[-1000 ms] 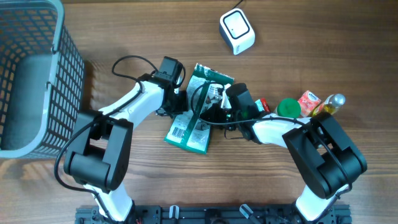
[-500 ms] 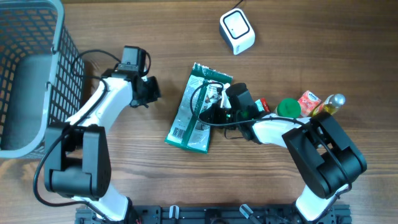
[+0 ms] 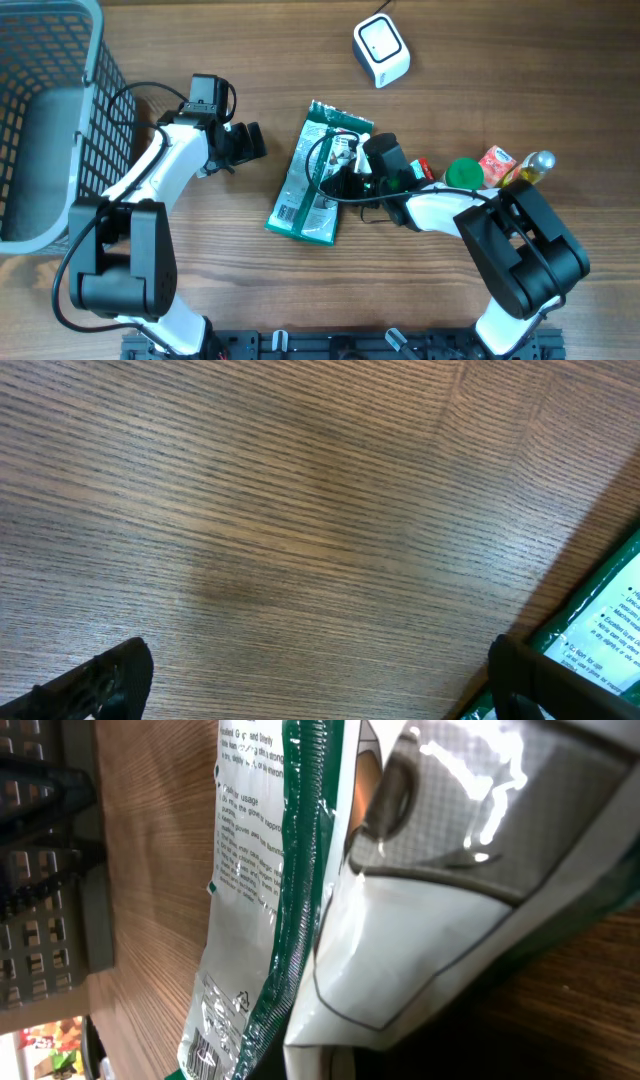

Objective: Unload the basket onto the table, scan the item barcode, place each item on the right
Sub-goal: 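Release the left gripper and hold the gloves package with the right gripper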

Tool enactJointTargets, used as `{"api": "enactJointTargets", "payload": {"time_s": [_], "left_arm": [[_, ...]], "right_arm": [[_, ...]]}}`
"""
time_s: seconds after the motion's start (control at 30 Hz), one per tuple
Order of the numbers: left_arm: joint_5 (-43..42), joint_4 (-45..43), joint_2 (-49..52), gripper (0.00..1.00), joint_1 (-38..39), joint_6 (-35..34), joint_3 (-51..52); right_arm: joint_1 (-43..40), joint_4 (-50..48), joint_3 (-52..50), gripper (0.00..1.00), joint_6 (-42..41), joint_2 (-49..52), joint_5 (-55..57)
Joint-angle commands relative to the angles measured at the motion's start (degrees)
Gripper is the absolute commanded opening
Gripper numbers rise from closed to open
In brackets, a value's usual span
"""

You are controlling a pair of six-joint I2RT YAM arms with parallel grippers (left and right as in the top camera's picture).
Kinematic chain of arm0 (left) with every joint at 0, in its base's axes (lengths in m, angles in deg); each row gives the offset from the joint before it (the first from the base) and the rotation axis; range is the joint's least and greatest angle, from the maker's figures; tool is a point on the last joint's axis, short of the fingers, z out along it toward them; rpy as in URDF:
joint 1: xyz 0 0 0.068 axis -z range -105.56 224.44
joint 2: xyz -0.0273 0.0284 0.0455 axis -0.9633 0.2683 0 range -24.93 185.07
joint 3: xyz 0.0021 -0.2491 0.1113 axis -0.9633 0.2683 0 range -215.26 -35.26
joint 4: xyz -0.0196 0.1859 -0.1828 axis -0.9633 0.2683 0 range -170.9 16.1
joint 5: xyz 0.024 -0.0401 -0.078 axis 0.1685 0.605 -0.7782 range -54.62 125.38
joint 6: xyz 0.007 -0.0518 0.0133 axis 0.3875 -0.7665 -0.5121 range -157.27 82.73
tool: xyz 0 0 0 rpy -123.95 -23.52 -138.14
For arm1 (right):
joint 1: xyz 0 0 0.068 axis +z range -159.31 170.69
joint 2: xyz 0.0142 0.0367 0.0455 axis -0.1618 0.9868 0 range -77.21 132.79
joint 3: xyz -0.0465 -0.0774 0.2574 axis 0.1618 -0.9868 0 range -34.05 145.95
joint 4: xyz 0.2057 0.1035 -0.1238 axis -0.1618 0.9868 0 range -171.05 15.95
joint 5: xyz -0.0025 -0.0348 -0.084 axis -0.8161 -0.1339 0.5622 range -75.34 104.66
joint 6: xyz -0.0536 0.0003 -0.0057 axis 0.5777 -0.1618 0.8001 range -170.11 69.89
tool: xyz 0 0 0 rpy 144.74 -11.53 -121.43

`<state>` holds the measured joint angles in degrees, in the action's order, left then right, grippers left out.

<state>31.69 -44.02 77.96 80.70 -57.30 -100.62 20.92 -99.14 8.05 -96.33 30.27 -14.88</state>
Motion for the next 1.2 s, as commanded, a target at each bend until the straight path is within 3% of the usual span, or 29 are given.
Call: {"api": "enactJointTargets", "payload": {"time_s": [0.0,1.17], "left_arm": [[0.59,0.00,-0.79,1.00,-0.17,0.24,-0.74],[0.59,0.00,-0.79,1.00,-0.17,0.26,-0.74]], "right_arm": [[0.28,-0.35,-0.44,0.04,1.27,1.05,0.52],[0.28,-0.35,-0.44,0.04,2.73,1.03,-0.17]]}}
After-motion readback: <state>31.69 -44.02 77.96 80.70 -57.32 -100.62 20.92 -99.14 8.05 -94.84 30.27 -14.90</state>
